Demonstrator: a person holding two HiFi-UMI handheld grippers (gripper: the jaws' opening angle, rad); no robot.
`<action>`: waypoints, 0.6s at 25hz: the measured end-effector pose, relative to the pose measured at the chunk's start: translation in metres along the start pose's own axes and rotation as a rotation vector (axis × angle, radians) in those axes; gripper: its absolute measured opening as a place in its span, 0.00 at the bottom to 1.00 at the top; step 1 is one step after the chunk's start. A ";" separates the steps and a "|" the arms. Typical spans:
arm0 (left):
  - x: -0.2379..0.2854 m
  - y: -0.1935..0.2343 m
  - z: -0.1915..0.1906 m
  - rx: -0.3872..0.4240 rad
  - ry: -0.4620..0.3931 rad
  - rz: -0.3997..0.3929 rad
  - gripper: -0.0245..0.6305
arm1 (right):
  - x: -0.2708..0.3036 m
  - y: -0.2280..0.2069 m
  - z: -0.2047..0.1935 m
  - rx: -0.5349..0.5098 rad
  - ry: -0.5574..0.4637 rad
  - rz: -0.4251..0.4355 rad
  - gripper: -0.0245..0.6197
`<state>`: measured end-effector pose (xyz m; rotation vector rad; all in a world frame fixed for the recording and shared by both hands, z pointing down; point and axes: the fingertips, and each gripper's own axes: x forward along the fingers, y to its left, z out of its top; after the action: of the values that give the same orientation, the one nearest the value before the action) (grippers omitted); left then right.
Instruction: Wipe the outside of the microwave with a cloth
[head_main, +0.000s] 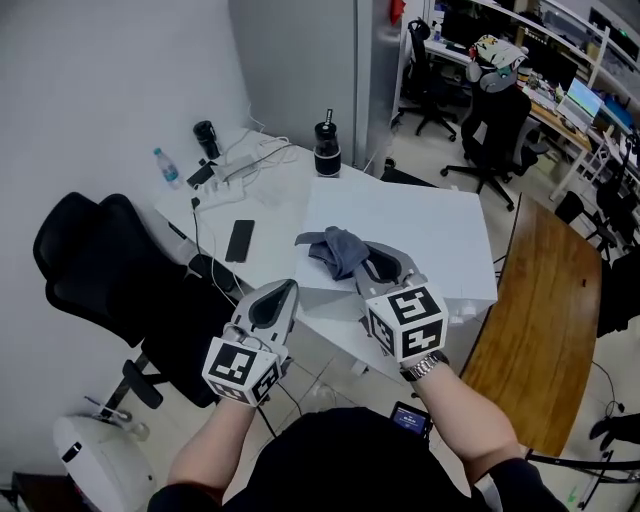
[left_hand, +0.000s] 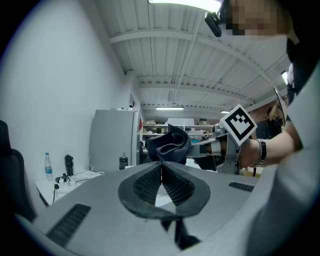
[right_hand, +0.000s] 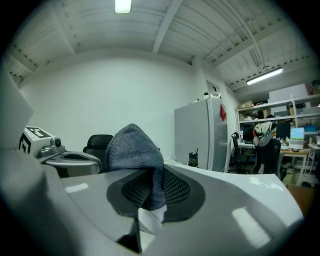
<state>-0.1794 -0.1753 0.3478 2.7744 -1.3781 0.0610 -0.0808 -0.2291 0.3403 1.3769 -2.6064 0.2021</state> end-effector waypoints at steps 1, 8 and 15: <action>0.001 0.009 -0.001 -0.003 0.001 -0.004 0.05 | 0.010 0.001 0.000 0.001 0.008 -0.004 0.11; 0.008 0.058 -0.007 -0.017 0.005 -0.021 0.05 | 0.072 0.001 -0.005 0.003 0.065 -0.031 0.11; 0.020 0.090 -0.008 -0.030 0.004 -0.028 0.05 | 0.116 -0.006 -0.020 -0.005 0.152 -0.055 0.11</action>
<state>-0.2392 -0.2452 0.3591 2.7668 -1.3277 0.0444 -0.1378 -0.3211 0.3862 1.3730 -2.4411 0.2804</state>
